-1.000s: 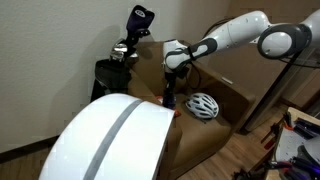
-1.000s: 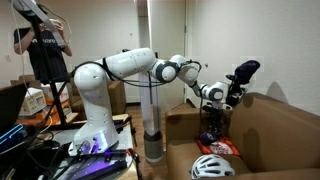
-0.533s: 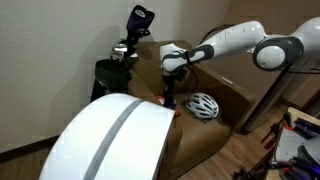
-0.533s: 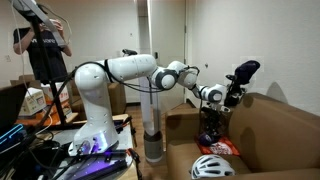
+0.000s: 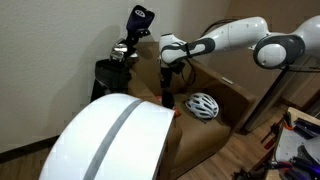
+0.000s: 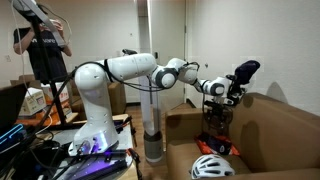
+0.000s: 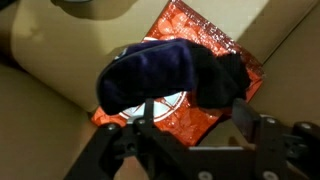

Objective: Pull out the sock from the golf bag and put it on the sofa

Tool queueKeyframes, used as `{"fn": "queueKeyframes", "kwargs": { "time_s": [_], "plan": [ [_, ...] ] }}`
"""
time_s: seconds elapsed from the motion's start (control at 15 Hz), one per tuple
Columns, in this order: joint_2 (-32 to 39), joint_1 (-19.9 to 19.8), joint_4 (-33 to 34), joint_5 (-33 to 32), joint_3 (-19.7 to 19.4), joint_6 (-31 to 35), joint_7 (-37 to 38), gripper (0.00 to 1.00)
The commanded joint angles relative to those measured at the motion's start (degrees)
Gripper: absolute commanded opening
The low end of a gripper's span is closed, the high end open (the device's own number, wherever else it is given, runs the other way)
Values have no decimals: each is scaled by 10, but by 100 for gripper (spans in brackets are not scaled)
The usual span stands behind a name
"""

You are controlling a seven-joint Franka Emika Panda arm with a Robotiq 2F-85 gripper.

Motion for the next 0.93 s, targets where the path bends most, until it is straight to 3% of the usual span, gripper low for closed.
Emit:
{"fn": "queueKeyframes", "kwargs": {
  "time_s": [0.0, 0.2, 0.73, 0.8, 0.87],
  "plan": [
    [-20, -2, 12, 8, 4, -16, 12, 100],
    [-47, -12, -2, 25, 12, -17, 36, 100],
    [-130, -47, -66, 80, 24, -111, 95, 100],
    [-90, -33, -14, 60, 11, -97, 80, 100],
    [-98, -37, -22, 67, 12, -102, 82, 100]
  ]
}}
